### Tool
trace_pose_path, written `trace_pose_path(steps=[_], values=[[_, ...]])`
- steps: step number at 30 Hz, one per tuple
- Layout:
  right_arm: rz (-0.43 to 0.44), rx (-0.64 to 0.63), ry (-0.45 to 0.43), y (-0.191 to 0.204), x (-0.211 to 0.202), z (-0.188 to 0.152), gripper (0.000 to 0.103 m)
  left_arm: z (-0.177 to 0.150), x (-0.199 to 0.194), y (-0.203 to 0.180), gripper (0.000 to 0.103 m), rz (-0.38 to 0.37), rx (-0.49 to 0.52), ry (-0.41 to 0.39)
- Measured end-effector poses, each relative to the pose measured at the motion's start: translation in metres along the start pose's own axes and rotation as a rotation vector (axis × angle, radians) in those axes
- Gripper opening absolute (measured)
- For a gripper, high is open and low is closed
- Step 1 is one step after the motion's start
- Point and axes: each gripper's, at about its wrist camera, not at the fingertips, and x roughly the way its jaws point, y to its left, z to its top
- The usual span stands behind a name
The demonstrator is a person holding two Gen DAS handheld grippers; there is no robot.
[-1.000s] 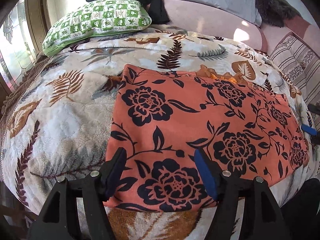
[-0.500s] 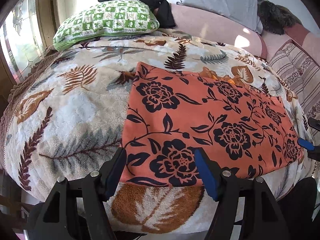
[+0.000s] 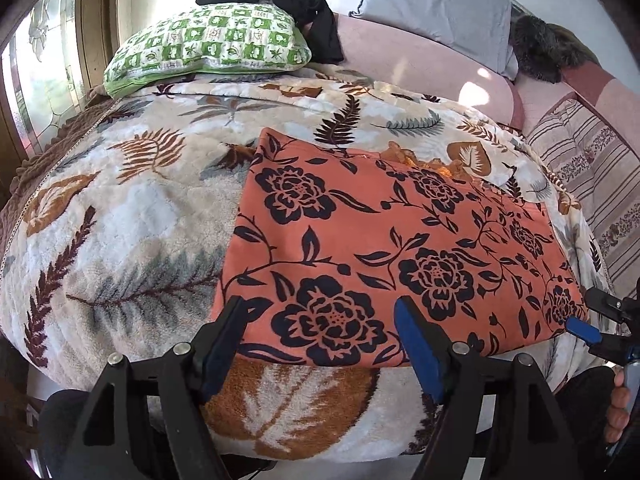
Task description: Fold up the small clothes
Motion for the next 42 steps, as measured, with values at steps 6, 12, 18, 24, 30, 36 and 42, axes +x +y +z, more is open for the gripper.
trace_pose_path(steps=[6, 12, 18, 24, 30, 36, 42], values=[[-0.005, 0.028, -0.043, -0.016, -0.015, -0.003, 0.080, -0.001, 0.000, -0.020, 0.076, -0.009, 0.050, 0.007], [0.011, 0.035, -0.066, -0.019, -0.021, -0.003, 0.080, 0.000, 0.000, -0.022, 0.076, 0.008, 0.060, 0.008], [0.020, 0.057, -0.064, -0.025, -0.023, -0.011, 0.080, -0.002, 0.004, -0.022, 0.076, 0.010, 0.057, 0.017], [0.018, 0.089, -0.053, -0.032, -0.023, -0.018, 0.080, -0.005, 0.006, -0.021, 0.076, 0.002, 0.052, 0.024], [0.053, 0.174, -0.045, -0.050, -0.023, -0.026, 0.080, -0.006, 0.005, -0.019, 0.076, 0.013, 0.048, 0.018], [0.095, 0.349, -0.075, -0.086, -0.028, -0.030, 0.080, -0.004, 0.010, -0.023, 0.076, 0.016, 0.062, 0.024], [0.110, 0.470, -0.121, -0.111, -0.030, -0.011, 0.080, 0.006, 0.018, -0.039, 0.076, 0.010, 0.094, 0.014]])
